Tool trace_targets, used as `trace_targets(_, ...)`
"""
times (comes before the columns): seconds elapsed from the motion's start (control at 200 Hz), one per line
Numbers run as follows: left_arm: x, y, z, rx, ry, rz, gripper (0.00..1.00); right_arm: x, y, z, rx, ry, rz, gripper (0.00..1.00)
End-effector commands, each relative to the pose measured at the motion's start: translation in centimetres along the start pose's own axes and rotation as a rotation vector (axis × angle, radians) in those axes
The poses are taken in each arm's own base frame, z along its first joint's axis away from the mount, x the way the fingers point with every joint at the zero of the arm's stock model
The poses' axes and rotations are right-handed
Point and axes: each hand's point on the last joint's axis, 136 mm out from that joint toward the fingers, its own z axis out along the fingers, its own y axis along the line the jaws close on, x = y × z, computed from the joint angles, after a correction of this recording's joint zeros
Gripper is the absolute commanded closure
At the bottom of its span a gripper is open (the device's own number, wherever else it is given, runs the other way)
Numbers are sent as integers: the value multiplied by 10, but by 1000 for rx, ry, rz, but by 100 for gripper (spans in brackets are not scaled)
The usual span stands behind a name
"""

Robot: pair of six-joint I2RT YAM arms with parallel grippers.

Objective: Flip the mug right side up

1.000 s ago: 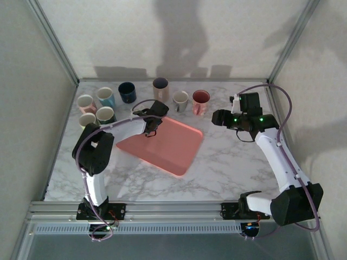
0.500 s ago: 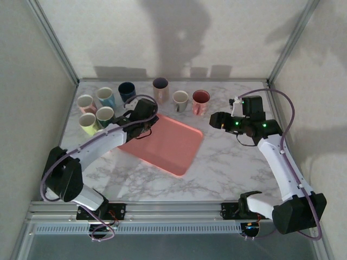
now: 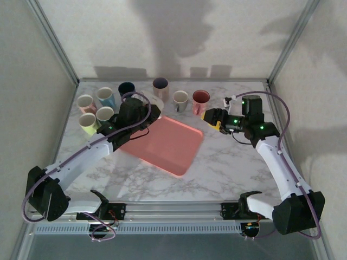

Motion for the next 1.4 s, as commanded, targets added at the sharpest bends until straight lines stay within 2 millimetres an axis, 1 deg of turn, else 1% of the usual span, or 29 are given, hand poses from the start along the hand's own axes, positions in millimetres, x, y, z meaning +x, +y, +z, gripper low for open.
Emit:
trace_targets(0.0, -16, -64, -23, 278, -36, 71, 100, -4, 25, -1, -139, 3, 30, 30)
trace_targets(0.175, -14, -97, -36, 480, -22, 82, 100, -9, 40, 2, -261, -2, 69, 31)
trace_targets(0.215, -12, -102, -38, 515, -17, 84, 100, -10, 43, 3, -286, -4, 83, 31)
trace_targets(0.235, -15, -109, -42, 549, -28, 88, 100, -11, 44, 3, -297, -9, 88, 32)
trace_targets(0.31, -15, -120, -50, 623, -29, 84, 100, -12, 47, 3, -334, -20, 105, 33)
trace_targets(0.451, -17, -136, -62, 723, -42, 78, 100, -13, 55, 7, -393, -31, 135, 35)
trace_targets(0.631, -15, -151, -75, 831, -38, 69, 100, -16, 78, 7, -476, -39, 122, 37)
trace_targets(0.836, -9, -161, -78, 884, -17, 94, 100, -15, 102, 12, -551, -20, 80, 38)
trace_targets(0.976, -6, -164, -78, 907, -7, 101, 100, -15, 116, 10, -593, -19, 57, 40)
trace_targets(1.161, -2, -166, -77, 928, 5, 113, 100, -16, 130, 10, -636, -15, 54, 45)
trace_targets(1.287, 1, -169, -77, 950, 16, 116, 100, -18, 137, 13, -667, -10, 79, 46)
trace_targets(1.397, 4, -173, -78, 968, 26, 125, 100, -19, 140, 17, -676, -6, 103, 45)
